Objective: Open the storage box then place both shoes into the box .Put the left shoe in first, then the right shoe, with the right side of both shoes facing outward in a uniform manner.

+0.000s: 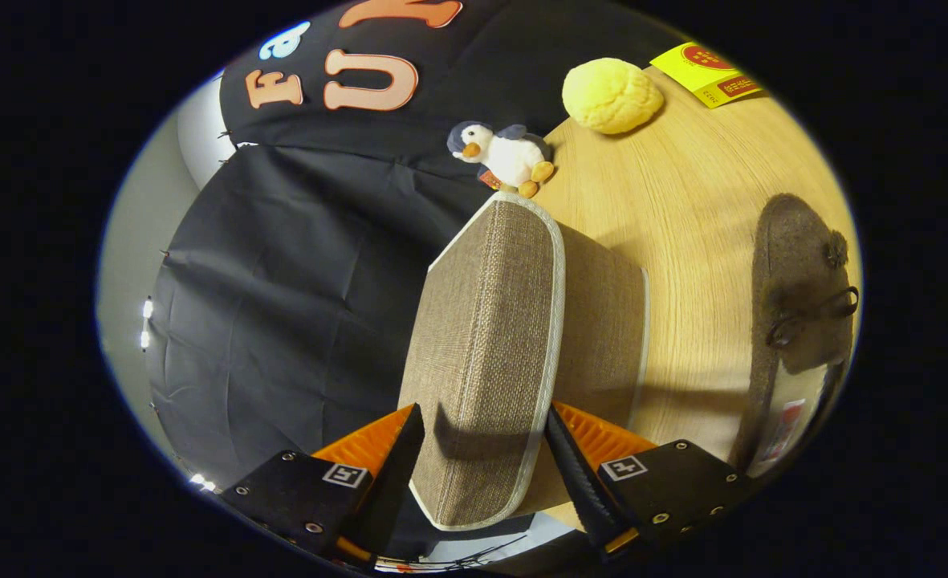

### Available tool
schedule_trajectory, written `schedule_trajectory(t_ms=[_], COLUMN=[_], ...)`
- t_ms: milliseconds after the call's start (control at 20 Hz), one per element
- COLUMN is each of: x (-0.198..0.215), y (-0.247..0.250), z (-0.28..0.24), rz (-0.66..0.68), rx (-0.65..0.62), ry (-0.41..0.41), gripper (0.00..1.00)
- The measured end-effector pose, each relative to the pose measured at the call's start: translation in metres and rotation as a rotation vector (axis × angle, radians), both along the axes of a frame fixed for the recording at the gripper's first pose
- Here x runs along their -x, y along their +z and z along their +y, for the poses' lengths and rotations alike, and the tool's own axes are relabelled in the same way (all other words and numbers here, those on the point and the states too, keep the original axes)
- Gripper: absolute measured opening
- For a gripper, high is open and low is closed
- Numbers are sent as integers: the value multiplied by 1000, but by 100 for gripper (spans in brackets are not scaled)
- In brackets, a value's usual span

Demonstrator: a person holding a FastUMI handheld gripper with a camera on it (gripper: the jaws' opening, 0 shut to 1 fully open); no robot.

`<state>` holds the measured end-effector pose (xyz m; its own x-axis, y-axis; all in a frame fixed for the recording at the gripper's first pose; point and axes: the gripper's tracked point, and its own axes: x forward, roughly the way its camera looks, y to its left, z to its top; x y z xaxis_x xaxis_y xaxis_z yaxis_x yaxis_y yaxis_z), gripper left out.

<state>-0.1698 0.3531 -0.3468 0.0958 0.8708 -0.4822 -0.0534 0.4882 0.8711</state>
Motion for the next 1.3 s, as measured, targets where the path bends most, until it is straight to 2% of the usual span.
schedule_trajectory(t_ms=[150, 400, 500, 650, 850, 1300], x=[-4, -2, -4, -7, -4, -23], y=[6, 23, 49, 69, 83, 147], z=[-12, -14, -10, -5, 10, 63], rz=[23, 47, 61, 26, -11, -153], rx=[-14, -61, -144, -180, -185, -243], ry=[-24, -25, -39, -53, -19, 32], gripper=[79, 71, 66, 50, 37, 24])
